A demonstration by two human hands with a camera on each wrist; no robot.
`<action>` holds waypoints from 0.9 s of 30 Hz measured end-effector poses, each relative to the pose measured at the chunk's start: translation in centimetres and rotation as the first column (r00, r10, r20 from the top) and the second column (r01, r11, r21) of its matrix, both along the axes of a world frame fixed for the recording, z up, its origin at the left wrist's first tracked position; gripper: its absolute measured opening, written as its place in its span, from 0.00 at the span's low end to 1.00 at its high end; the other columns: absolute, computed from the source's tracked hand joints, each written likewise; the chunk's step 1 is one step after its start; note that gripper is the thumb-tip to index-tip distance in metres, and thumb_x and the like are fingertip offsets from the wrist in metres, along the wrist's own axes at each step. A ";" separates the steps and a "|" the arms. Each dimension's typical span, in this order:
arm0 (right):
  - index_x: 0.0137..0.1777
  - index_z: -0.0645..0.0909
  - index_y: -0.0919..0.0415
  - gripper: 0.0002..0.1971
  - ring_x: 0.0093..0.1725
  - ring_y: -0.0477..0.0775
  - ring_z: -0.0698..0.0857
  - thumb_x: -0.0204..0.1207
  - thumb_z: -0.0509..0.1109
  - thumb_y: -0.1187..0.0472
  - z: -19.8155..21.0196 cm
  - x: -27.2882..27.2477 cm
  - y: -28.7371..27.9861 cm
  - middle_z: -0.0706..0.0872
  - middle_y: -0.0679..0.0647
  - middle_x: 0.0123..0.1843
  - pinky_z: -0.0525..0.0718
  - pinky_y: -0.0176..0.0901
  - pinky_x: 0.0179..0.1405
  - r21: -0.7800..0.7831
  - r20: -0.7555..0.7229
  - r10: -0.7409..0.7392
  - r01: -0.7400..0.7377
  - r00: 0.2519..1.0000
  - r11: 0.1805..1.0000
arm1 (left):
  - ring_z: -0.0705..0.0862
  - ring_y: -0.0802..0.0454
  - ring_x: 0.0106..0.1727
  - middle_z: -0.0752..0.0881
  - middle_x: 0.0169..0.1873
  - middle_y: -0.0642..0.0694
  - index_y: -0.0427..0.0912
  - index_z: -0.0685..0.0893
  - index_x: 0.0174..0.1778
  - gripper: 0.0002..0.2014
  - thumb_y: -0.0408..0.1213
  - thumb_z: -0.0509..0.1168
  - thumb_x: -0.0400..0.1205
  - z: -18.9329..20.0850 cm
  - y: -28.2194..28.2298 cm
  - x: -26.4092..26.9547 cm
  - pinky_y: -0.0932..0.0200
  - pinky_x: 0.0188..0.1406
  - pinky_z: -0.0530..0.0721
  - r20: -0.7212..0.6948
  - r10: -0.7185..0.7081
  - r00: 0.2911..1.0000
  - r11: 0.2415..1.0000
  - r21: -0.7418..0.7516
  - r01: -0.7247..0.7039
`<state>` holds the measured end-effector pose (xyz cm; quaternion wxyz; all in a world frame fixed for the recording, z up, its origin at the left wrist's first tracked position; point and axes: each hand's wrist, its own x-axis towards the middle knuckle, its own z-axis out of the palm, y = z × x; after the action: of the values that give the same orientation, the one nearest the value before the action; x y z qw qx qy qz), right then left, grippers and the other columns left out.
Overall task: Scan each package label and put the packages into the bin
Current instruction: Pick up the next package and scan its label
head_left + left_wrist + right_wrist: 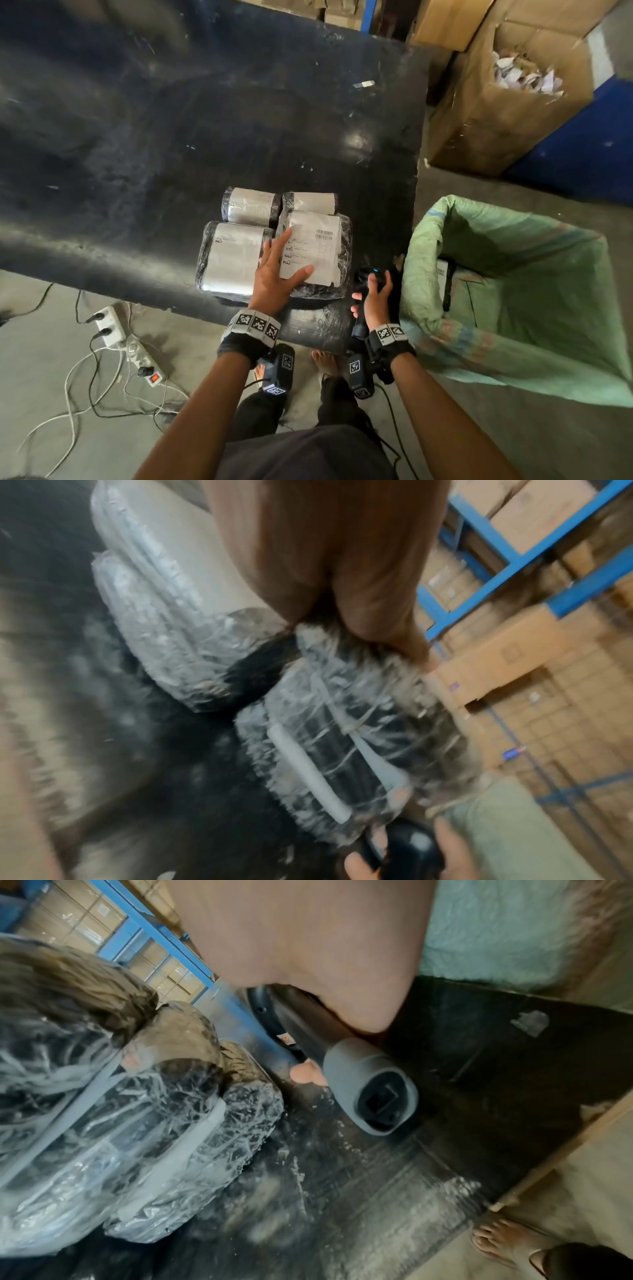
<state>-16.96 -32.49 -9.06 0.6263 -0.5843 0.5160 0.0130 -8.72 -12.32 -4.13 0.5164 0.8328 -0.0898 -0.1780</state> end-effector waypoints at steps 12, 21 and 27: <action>0.84 0.48 0.43 0.31 0.43 0.57 0.88 0.85 0.57 0.44 1.5 -0.2 -1.5 0.77 0.58 0.71 0.75 0.38 0.15 0.077 0.036 0.103 -0.105 0.994 0.991 | 0.82 0.36 0.66 0.79 0.70 0.35 0.64 0.59 0.85 0.46 0.64 0.74 0.72 3.1 -3.9 -0.2 0.35 0.66 0.86 -0.007 0.066 0.998 0.970 0.235 -0.062; 0.79 0.61 0.54 0.27 0.16 0.45 0.80 0.84 0.54 0.41 2.8 -0.1 -3.5 0.83 0.63 0.57 0.71 0.35 0.13 0.069 0.030 0.115 -0.117 0.993 0.991 | 0.85 0.44 0.67 0.83 0.67 0.50 0.66 0.70 0.79 0.37 0.50 0.79 0.76 2.5 -4.7 -2.2 0.36 0.62 0.89 -0.209 0.333 0.920 0.936 -0.041 -0.348; 0.76 0.65 0.49 0.23 0.19 0.43 0.82 0.86 0.50 0.41 10.4 1.3 -4.3 0.83 0.64 0.66 0.71 0.35 0.13 -0.039 0.173 0.157 -0.152 0.972 0.988 | 0.79 0.45 0.76 0.77 0.77 0.45 0.60 0.68 0.83 0.34 0.42 0.74 0.82 3.2 -5.3 -2.7 0.33 0.65 0.87 -0.084 0.349 0.933 0.917 -0.176 -0.359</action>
<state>-15.63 -36.77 1.37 0.6589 -0.6295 0.4118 0.0034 -11.42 -17.66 -0.97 0.6188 0.7777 0.0591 -0.0936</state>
